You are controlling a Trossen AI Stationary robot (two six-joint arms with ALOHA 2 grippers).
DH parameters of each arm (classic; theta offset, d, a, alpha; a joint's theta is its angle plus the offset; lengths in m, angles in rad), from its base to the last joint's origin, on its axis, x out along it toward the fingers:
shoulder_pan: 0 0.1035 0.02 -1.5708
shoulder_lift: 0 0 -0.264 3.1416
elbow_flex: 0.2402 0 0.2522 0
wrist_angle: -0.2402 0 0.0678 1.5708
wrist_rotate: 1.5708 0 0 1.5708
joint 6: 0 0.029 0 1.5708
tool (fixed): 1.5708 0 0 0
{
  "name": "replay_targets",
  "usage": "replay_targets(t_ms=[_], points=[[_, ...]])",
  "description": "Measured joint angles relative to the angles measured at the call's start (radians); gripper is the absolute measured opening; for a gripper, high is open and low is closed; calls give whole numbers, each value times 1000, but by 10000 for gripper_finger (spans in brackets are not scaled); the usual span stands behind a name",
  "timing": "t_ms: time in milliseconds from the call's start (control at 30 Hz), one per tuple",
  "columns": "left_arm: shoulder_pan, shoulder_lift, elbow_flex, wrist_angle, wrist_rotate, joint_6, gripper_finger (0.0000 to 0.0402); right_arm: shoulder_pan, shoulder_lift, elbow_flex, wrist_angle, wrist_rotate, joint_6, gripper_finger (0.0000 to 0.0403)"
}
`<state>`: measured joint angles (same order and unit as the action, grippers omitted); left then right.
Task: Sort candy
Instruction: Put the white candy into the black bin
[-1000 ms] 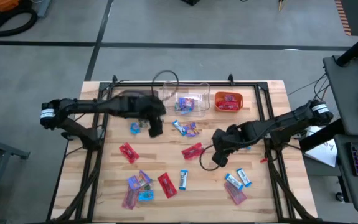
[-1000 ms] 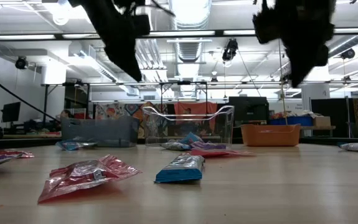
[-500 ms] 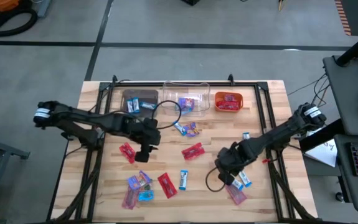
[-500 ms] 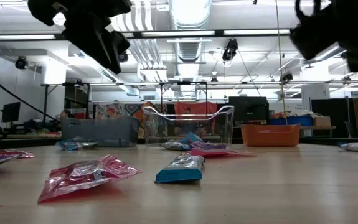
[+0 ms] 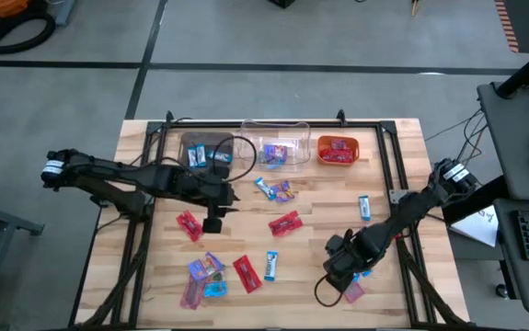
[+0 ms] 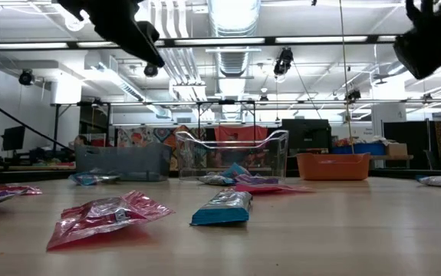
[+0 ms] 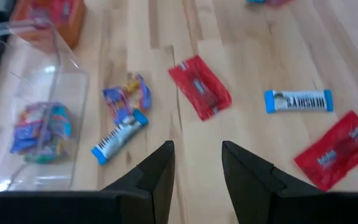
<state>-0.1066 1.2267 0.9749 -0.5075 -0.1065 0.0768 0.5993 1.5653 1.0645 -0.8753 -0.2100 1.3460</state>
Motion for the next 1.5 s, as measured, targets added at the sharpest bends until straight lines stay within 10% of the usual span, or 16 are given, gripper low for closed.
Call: replay_targets(t_ms=[400,1067,1500], points=[[0,-36,0,63,-13,-16,117,5,125,22,-5,20,-35,198],[0,-13,-3,103,-17,-8,117,-19,151,17,7,161,-115,19],[-2,46,-18,207,-5,-27,117,-19,46,27,-12,284,-155,9]])
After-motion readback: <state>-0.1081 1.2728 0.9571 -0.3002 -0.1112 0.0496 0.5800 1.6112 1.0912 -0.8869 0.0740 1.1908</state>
